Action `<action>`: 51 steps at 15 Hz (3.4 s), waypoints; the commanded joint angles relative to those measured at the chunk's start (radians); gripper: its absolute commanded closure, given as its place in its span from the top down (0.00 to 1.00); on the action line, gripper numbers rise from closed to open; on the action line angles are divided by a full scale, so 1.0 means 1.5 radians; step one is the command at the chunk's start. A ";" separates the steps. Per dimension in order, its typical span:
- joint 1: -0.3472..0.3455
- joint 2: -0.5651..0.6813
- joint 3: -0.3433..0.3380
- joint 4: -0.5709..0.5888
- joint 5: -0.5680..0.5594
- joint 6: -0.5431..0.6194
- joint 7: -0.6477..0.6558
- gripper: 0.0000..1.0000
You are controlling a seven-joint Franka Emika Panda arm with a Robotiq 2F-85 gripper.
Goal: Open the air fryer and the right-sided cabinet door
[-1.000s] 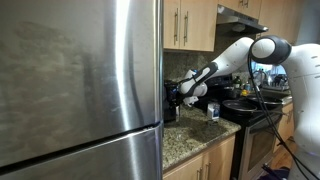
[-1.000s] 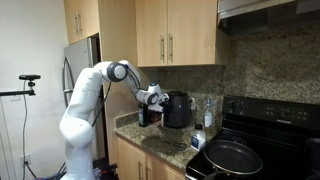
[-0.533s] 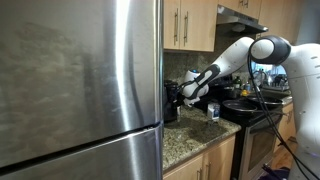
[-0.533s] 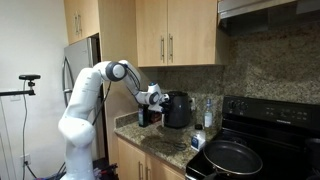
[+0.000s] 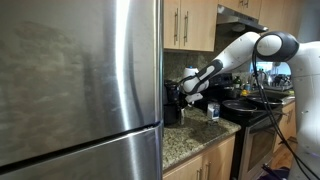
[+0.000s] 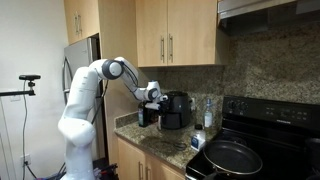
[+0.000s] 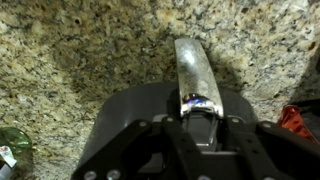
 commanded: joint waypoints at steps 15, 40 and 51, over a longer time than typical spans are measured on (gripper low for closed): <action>-0.013 0.038 -0.005 0.021 -0.040 -0.125 -0.010 0.06; -0.060 0.070 0.007 -0.029 -0.279 0.180 -0.187 1.00; -0.021 0.066 -0.069 -0.021 -0.452 0.173 -0.213 1.00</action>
